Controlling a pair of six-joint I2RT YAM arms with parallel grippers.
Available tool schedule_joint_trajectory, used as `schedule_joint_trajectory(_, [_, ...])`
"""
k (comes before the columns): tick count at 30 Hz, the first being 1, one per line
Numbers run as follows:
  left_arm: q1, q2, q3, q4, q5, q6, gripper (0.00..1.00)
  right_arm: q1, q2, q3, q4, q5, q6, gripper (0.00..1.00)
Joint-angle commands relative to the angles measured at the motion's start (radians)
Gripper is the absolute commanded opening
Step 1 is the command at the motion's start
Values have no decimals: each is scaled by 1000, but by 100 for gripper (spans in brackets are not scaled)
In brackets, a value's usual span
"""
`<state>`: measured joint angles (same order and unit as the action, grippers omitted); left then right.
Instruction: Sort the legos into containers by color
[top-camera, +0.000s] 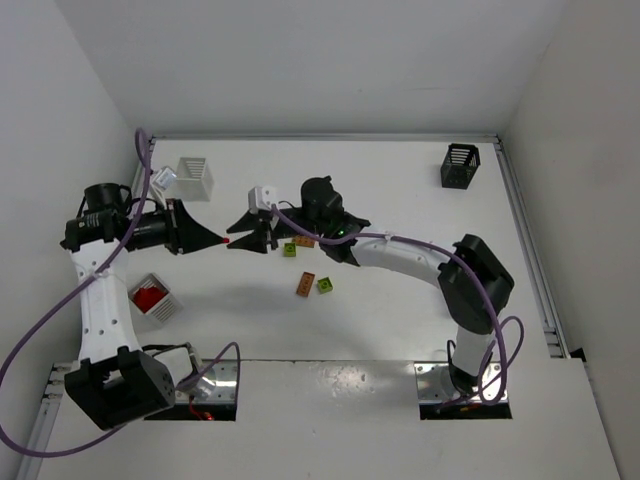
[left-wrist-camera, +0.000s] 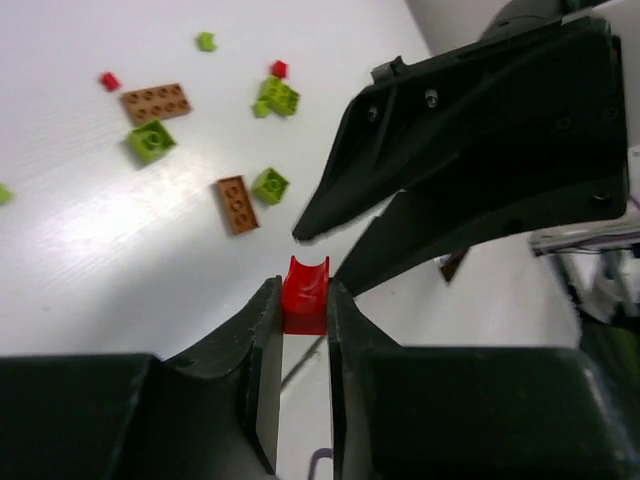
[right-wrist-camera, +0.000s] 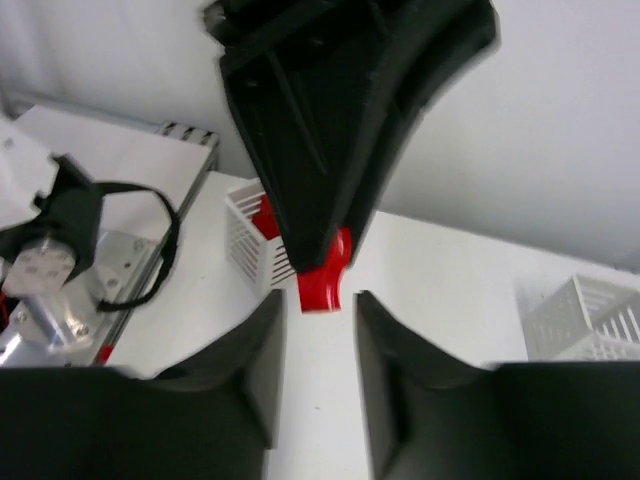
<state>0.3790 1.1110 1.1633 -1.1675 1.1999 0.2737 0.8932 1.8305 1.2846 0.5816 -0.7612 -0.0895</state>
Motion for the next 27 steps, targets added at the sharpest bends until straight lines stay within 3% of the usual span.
schedule_joint_trajectory(1, [-5, 10, 114, -36, -129, 91, 5, -33, -34, 55, -5, 171, 124, 40])
schedule_joint_trajectory(3, [7, 32, 179, -37, -245, 96, 4, -48, -43, 55, -98, 227, 125, 44])
schedule_joint_trajectory(6, [17, 49, 245, -110, -357, 223, 3, -88, -79, 24, -219, 276, 134, 50])
schedule_joint_trajectory(7, [26, 49, 254, -95, -476, 223, 1, -106, -92, 15, -250, 286, 134, 52])
schedule_joint_trajectory(9, [41, 49, 266, -113, -583, 286, 1, -126, -93, 15, -380, 295, 134, 52])
schedule_joint_trajectory(12, [51, 36, 250, -129, -832, 352, 1, -181, -41, 129, -631, 295, 122, 52])
schedule_joint_trajectory(16, [51, -46, 159, -129, -1030, 407, 1, -243, 12, 216, -868, 295, 62, 52])
schedule_joint_trajectory(20, [51, -69, 78, -129, -1152, 383, 1, -296, 12, 206, -945, 330, 2, 50])
schedule_joint_trajectory(27, [51, -37, -4, -120, -1171, 302, 4, -359, 50, 228, -1019, 330, -32, 50])
